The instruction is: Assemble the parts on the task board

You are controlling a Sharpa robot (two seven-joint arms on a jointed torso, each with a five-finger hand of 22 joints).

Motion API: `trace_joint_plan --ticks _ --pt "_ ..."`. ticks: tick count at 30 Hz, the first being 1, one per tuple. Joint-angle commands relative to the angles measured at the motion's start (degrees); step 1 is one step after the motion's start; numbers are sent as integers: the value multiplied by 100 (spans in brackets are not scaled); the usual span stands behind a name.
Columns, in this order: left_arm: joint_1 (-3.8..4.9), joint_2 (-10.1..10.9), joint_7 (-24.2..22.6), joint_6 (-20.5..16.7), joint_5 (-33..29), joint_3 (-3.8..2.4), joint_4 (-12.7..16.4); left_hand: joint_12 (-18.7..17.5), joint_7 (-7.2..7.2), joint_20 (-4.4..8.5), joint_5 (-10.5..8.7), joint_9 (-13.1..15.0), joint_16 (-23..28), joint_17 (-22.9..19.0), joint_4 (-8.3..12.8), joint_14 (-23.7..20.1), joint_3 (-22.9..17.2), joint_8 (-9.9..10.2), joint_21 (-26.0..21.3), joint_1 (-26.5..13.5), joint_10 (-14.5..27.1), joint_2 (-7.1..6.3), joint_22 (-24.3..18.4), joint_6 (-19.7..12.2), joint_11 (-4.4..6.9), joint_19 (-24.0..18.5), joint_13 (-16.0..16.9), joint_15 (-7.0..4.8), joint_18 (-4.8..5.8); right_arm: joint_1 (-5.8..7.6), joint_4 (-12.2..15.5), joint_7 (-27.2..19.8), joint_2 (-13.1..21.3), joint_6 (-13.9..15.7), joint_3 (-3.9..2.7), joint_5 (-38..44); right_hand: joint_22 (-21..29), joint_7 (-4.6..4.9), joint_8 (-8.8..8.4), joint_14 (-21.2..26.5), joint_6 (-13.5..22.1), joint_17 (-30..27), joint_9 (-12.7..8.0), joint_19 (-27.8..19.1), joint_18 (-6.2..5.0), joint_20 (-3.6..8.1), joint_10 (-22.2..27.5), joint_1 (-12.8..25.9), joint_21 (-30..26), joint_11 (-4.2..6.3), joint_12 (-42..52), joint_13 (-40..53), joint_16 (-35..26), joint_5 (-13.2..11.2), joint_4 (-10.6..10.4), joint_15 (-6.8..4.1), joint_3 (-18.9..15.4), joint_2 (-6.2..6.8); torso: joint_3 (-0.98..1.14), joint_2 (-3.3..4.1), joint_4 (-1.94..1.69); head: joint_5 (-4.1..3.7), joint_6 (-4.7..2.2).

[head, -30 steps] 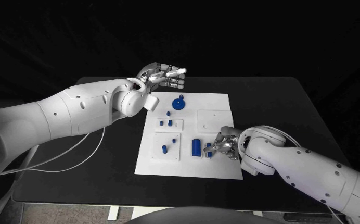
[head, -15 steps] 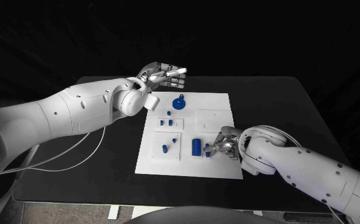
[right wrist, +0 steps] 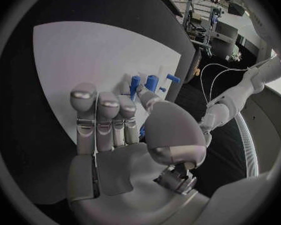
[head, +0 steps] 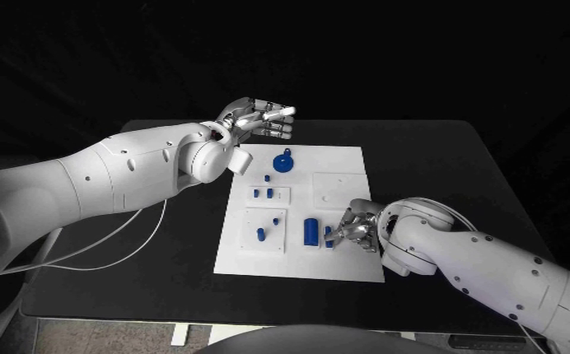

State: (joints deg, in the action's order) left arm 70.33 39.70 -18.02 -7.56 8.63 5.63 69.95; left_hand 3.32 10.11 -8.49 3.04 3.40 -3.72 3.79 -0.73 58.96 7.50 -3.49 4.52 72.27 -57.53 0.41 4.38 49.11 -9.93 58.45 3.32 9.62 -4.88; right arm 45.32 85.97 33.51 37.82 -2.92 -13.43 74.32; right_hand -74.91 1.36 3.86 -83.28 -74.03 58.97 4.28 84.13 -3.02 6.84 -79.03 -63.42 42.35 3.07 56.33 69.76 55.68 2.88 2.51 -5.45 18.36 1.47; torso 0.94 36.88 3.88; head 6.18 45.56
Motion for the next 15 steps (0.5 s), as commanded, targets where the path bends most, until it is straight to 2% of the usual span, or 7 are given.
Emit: trace_joint_plan --ticks 1,8,11,15 --pt "-3 -12 -41 78 12 -3 4 37 0 -30 -12 -8 25 7 -7 -41 26 8 24 8 28 67 7 -23 6 -11 6 1 -67 -20 -16 -107 -6 -165 14 -38 -515 -16 -18 4 37 10 -9 153 92 35 17 -60 -12 15 -28 -3 -29 -13 167 -36 24 -57 3 1 5 1 14" --pt "-19 -18 -41 81 12 -3 -1 37 0 -30 -12 -8 25 7 -7 -41 26 8 24 8 28 67 7 -23 6 -11 6 1 -67 -21 -127 -155 -45 -167 15 -38 -516 -21 -18 -1 41 29 -5 148 97 36 9 -243 -16 11 -30 9 -28 -12 466 -33 84 -180 7 2 -2 -3 18" --pt "-24 -17 -39 81 13 -3 -1 38 1 -32 -11 -9 25 7 9 -50 47 9 25 9 33 89 7 -37 4 -15 7 3 -68 -22 -188 -175 -72 -149 16 -38 -517 -21 -18 -8 40 54 0 145 96 36 -4 -145 -11 12 -40 30 -42 -12 694 -33 15 -310 10 2 -3 -3 20" --pt "-28 -14 -36 78 14 -3 -3 38 1 -32 -11 -9 25 7 9 -50 47 9 25 9 33 89 7 -37 4 -15 7 3 -68 -22 -226 -199 -87 -123 18 -37 -518 -19 -16 -10 38 60 0 149 97 34 -8 -53 -4 8 -39 39 -49 -13 685 -30 -37 -317 11 2 0 -4 19"
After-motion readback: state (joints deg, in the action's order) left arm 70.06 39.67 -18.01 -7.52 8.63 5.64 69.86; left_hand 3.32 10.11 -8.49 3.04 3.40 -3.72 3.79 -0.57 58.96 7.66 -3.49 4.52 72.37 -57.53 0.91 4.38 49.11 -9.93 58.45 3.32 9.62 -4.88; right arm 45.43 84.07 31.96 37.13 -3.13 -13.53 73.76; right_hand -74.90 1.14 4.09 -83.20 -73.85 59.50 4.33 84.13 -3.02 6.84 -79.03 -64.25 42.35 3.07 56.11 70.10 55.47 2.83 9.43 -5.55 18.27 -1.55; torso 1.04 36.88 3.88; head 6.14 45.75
